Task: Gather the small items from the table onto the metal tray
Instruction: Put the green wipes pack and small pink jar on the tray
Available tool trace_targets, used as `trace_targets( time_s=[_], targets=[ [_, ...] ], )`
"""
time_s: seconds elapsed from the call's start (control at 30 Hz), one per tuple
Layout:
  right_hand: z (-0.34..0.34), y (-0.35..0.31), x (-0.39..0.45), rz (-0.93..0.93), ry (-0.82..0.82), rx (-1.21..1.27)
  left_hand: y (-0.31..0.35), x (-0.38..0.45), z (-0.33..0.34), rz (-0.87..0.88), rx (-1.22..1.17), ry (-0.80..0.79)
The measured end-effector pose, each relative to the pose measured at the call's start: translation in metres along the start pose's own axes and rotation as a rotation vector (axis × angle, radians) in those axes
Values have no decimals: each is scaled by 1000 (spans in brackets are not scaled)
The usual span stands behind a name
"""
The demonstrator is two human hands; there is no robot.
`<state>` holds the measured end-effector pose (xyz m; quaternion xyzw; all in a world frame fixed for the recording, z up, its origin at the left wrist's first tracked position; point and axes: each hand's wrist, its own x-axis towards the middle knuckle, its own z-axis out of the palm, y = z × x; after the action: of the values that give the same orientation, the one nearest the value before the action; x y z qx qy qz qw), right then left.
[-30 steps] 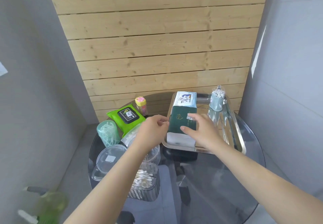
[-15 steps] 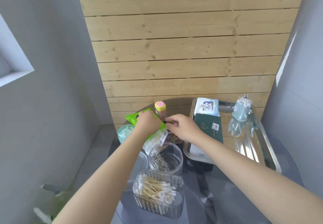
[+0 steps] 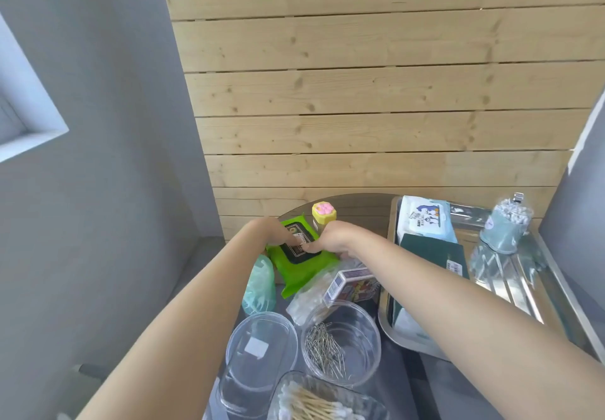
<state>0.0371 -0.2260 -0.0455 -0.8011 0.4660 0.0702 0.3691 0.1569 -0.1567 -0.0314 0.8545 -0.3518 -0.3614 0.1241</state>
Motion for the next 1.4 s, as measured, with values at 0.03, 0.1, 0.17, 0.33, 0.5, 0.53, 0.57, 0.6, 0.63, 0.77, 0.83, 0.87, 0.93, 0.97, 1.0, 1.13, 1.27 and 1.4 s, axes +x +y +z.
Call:
trace_targets(
  time_s=[0.03, 0.1, 0.17, 0.33, 0.5, 0.53, 0.57, 0.6, 0.63, 0.77, 0.83, 0.87, 0.93, 0.97, 1.0, 1.13, 1.27, 1.4],
  targets=[
    [1, 0, 1, -11, 13, 13, -3, 2, -1, -1, -41, 9],
    [0, -1, -1, -28, 35, 32, -8, 2, -3, 3, -145, 30],
    [-2, 2, -3, -76, 55, 82, -11, 1, -6, 16, -227, 45],
    [-16, -4, -16, -218, 165, 408, -4, -15, -17, 72, -499, 100],
    [-52, 15, -34, -229, 267, 654, 36, -34, -14, 265, -689, 186],
    [-60, 23, -38, -219, 294, 686, 48, -35, -9, 289, -703, 202],
    [-69, 35, -40, -208, 322, 725, 63, -35, -3, 302, -713, 208],
    [-78, 47, -43, -198, 354, 755, 78, -34, 6, 314, -730, 192],
    [-86, 60, -43, -171, 394, 774, 92, -32, 17, 324, -754, 153],
    [-114, 109, -44, -33, 539, 794, 144, -17, 62, 319, -864, -17],
    [-120, 127, -38, 20, 563, 825, 160, -8, 78, 319, -848, -51],
    [-120, 134, -35, 47, 570, 820, 165, -3, 85, 333, -833, -73],
    [-117, 148, -26, 107, 596, 768, 171, 11, 96, 356, -735, -91],
    [-115, 154, -22, 138, 603, 734, 173, 22, 102, 367, -669, -81],
    [-113, 158, -19, 164, 596, 702, 174, 36, 108, 376, -608, -78],
    [-109, 168, -11, 151, 562, 654, 173, 33, 108, 362, -519, -94],
    [-105, 171, -13, 203, 559, 640, 175, 19, 106, 374, -416, -36],
    [-100, 166, -15, 229, 564, 550, 177, 15, 108, 400, -320, -3]
  ],
)
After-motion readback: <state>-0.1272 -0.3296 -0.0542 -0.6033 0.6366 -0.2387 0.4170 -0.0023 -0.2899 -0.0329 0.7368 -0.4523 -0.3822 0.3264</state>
